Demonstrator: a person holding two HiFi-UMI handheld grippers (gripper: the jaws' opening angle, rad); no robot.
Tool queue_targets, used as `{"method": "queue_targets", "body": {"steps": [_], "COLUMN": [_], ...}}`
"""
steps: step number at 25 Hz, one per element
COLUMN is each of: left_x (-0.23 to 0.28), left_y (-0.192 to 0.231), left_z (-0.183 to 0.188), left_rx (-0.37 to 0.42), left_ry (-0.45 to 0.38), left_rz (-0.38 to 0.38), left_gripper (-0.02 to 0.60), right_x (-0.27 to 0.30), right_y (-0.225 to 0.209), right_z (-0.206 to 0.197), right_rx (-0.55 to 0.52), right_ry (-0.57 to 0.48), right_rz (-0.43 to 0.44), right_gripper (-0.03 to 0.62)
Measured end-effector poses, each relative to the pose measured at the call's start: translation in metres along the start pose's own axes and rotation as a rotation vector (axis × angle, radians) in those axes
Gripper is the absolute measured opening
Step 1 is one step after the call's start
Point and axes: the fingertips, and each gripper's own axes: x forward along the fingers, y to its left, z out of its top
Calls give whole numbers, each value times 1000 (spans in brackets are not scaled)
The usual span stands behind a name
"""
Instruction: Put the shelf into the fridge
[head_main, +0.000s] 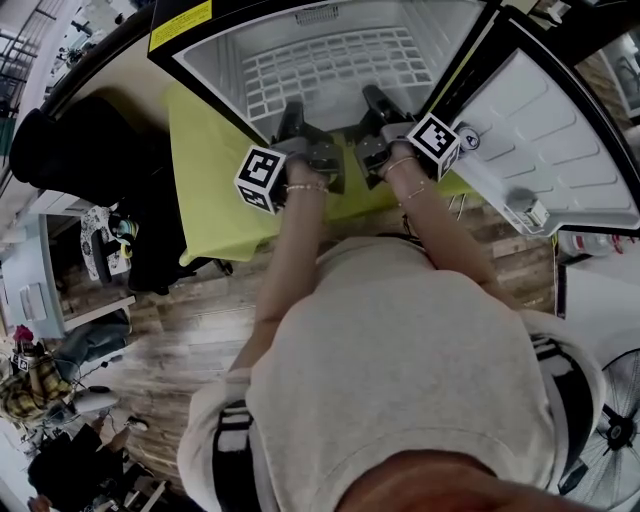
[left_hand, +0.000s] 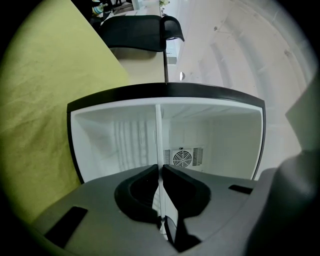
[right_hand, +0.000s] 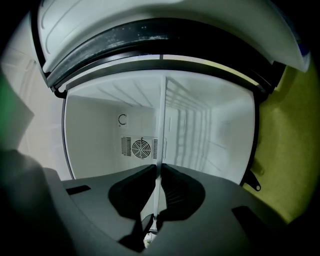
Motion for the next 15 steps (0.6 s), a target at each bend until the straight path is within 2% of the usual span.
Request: {"method": "queue_targets", "body": {"steps": [15], "left_x": [19], "left_y": [-1], "left_z": [7], "left_rx": [7], "left_ry": [-23], "left_rz": [1], "left_gripper": [38], "right_x": [20], "right_y": [-1], "right_z": [5], "right_rx": [11], "right_ry": [-1], "right_rz": [-11], "right_gripper": [37]}}
